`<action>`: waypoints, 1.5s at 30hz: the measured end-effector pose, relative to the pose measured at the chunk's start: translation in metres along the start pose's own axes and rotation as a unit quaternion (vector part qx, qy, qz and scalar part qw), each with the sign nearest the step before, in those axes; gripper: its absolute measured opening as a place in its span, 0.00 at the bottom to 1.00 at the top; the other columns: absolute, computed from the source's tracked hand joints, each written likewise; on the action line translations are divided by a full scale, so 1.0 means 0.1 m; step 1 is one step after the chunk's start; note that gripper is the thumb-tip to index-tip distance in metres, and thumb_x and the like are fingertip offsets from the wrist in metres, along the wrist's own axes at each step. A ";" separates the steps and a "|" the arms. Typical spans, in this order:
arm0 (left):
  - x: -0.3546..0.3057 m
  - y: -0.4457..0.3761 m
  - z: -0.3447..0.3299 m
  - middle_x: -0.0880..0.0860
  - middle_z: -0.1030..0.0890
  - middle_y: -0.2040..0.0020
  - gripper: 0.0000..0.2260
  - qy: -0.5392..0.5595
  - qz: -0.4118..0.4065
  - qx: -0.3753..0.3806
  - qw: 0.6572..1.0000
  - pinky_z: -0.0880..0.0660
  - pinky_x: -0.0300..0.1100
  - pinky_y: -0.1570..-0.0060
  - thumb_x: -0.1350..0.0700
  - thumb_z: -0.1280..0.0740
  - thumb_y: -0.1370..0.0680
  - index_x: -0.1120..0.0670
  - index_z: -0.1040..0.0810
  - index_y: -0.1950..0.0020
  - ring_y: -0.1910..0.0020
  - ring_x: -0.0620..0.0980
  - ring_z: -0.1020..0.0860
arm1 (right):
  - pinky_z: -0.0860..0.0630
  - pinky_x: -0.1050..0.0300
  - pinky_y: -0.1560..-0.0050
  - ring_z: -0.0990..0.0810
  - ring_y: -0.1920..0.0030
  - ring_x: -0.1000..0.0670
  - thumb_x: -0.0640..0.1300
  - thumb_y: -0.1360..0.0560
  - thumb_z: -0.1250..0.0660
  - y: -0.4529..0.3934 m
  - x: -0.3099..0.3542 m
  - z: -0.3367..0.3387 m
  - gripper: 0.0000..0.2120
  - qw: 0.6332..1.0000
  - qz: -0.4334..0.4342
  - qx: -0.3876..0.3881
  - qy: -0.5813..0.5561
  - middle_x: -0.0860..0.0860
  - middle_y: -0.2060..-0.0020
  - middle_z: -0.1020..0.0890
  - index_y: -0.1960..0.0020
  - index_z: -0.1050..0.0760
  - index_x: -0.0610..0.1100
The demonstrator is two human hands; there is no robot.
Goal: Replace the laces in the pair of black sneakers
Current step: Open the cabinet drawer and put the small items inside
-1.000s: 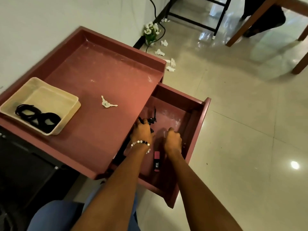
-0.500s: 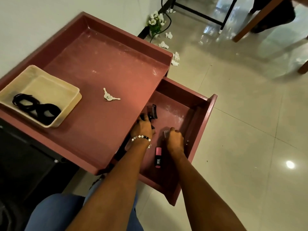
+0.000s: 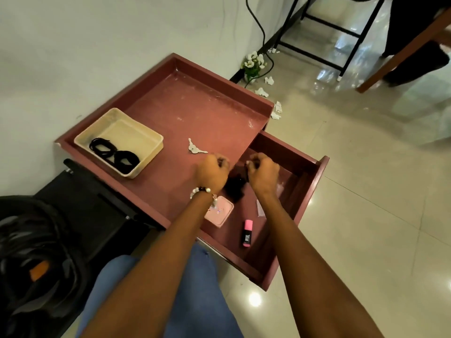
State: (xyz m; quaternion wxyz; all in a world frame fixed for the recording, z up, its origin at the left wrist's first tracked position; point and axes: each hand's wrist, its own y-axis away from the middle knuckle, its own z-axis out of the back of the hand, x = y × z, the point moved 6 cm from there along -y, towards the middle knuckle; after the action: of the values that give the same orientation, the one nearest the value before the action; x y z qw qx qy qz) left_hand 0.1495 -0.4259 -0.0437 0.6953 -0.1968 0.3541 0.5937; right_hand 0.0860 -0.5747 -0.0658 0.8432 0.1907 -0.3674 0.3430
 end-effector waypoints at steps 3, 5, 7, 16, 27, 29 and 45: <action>0.27 -0.16 0.37 0.59 0.16 0.53 0.08 0.008 0.044 -0.057 0.997 0.24 0.49 0.53 0.57 0.35 0.23 0.56 0.17 0.49 0.52 0.61 0.20 | 0.22 0.49 0.46 0.17 0.52 0.44 0.40 0.24 0.32 0.00 0.36 -0.28 0.07 0.997 0.058 0.050 -0.003 0.44 0.52 0.15 0.47 0.19 0.40; 0.45 -0.24 0.58 0.60 0.16 0.53 0.09 -0.006 0.062 -0.092 0.994 0.24 0.50 0.53 0.58 0.35 0.23 0.58 0.17 0.49 0.52 0.62 0.20 | 0.24 0.48 0.47 0.19 0.51 0.41 0.42 0.24 0.31 0.00 0.58 -0.51 0.09 0.990 0.110 0.079 0.027 0.42 0.52 0.16 0.47 0.20 0.39; 0.55 -0.29 0.73 0.61 0.16 0.53 0.09 -0.019 0.059 -0.113 0.992 0.24 0.49 0.52 0.58 0.35 0.24 0.60 0.16 0.51 0.51 0.61 0.20 | 0.27 0.49 0.46 0.23 0.46 0.39 0.44 0.24 0.31 -0.01 0.76 -0.77 0.13 0.980 0.153 0.112 0.065 0.40 0.48 0.18 0.43 0.22 0.38; 0.83 -0.45 0.88 0.57 0.15 0.53 0.07 -0.003 0.054 -0.121 0.991 0.24 0.47 0.50 0.58 0.33 0.24 0.57 0.16 0.51 0.51 0.58 0.19 | 0.29 0.57 0.41 0.27 0.41 0.46 0.47 0.22 0.43 -0.02 0.94 -1.43 0.16 0.904 0.306 0.148 0.258 0.46 0.39 0.23 0.39 0.22 0.47; 0.57 -0.42 0.52 0.58 0.15 0.54 0.08 0.076 0.014 -0.088 0.993 0.22 0.48 0.50 0.64 0.34 0.25 0.59 0.16 0.50 0.54 0.57 0.17 | 0.21 0.56 0.48 0.17 0.56 0.52 0.33 0.27 0.29 -0.09 0.56 -0.45 0.07 0.984 0.002 -0.014 -0.176 0.48 0.57 0.14 0.53 0.16 0.41; 0.44 -0.41 0.33 0.58 0.15 0.57 0.09 0.109 0.005 -0.070 0.992 0.20 0.52 0.53 0.63 0.35 0.26 0.58 0.16 0.51 0.57 0.57 0.17 | 0.20 0.60 0.53 0.17 0.58 0.54 0.35 0.26 0.29 -0.13 0.26 -0.20 0.06 0.967 -0.062 -0.055 -0.240 0.51 0.58 0.15 0.53 0.17 0.45; -0.04 -0.04 -1.00 0.58 0.17 0.50 0.10 -0.029 -0.162 0.129 0.978 0.23 0.49 0.48 0.65 0.35 0.24 0.58 0.17 0.47 0.52 0.57 0.19 | 0.28 0.70 0.61 0.22 0.45 0.46 0.34 0.21 0.38 -0.44 -1.22 -0.13 0.11 0.960 -0.264 0.005 -0.090 0.43 0.47 0.22 0.39 0.26 0.33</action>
State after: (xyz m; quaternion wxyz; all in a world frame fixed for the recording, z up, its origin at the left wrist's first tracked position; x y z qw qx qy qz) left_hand 0.1272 -0.4987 -0.1081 0.8120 -0.1431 0.3703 0.4280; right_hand 0.0638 -0.6515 -0.1693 0.8663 0.3150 -0.3769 0.0913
